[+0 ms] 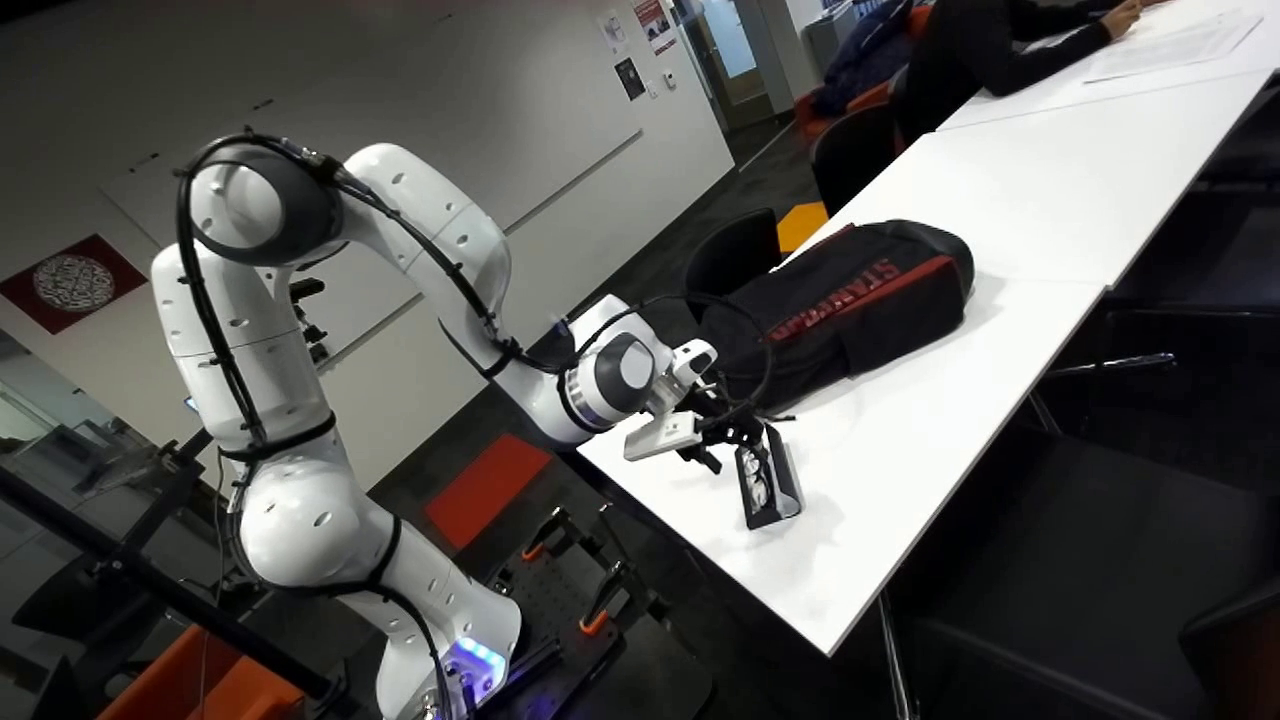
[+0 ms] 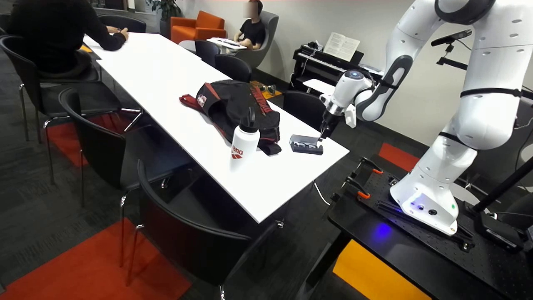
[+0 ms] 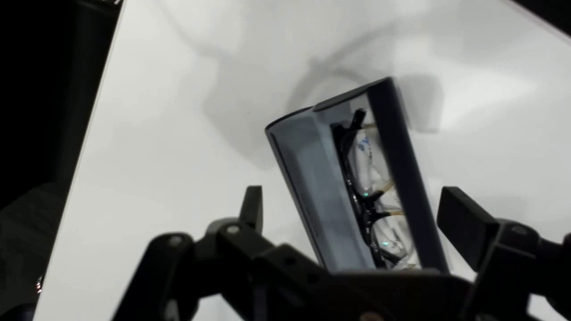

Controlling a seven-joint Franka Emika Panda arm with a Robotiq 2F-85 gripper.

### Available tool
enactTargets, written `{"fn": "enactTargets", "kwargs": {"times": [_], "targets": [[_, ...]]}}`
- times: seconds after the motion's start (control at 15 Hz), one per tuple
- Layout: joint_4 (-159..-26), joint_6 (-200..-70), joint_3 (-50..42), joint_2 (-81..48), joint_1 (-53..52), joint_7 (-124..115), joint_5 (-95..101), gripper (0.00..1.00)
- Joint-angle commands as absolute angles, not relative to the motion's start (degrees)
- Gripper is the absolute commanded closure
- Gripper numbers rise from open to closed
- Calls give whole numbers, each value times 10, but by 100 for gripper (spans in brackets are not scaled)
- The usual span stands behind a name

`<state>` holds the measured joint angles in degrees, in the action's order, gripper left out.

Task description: Move the black spectacle case to the right

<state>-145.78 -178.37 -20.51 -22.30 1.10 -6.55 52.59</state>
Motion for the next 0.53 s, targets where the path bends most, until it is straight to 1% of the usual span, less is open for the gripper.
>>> {"fn": "enactTargets", "kwargs": {"times": [0.0,0.47], "targets": [[-1553,-1762,-201,-107,27,-29,538,0],[-1608,-1746,-199,-23,16,-21,532,0]]}}
